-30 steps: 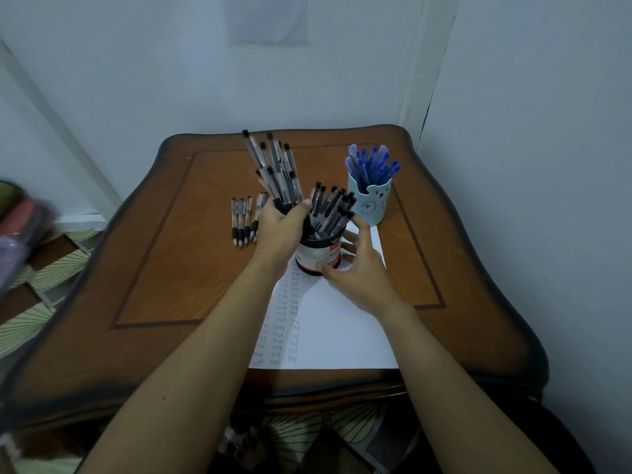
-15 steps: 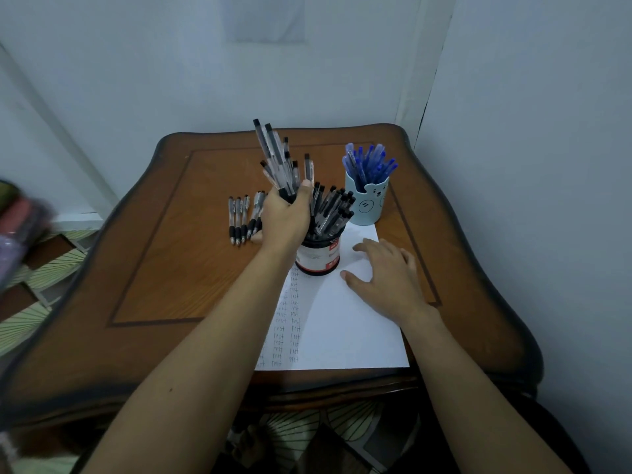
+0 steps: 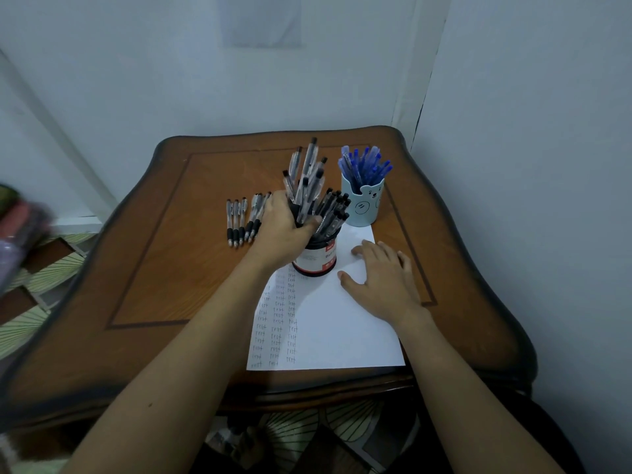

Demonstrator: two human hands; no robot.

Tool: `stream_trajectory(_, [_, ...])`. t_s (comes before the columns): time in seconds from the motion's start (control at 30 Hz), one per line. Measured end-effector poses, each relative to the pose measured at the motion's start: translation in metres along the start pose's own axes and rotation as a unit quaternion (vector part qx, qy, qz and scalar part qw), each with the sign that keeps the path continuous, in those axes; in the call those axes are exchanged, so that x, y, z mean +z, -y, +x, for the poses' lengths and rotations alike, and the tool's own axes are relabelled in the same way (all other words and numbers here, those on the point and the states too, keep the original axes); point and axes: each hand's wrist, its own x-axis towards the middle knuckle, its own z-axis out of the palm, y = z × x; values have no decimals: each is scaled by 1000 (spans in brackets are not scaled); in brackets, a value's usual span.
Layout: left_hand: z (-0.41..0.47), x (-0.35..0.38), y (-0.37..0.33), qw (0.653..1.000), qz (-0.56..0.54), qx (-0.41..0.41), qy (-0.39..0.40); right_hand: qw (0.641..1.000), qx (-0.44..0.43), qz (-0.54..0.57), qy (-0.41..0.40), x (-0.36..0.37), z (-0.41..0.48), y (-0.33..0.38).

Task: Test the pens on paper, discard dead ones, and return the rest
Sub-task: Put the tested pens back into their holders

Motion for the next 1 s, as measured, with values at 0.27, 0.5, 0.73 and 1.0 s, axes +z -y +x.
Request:
stream_trajectory(0.27, [6,-3,10,995,-90,-25,-32,1000,-3,-3,-1,-1,0,0])
stream_trajectory(0.5, [5,-3,8,987,-122,21,-103,1000,-7,1,-12,1,0,-2])
stream_trajectory(0.73, [-7,-6,14,988,-45,21,-146,1000,-7,5,-10,0,0,-2])
stream_trajectory(1.0, [-11,-28,31,1000,9,0,11,1000,-4,1,-6,-1,0,-1])
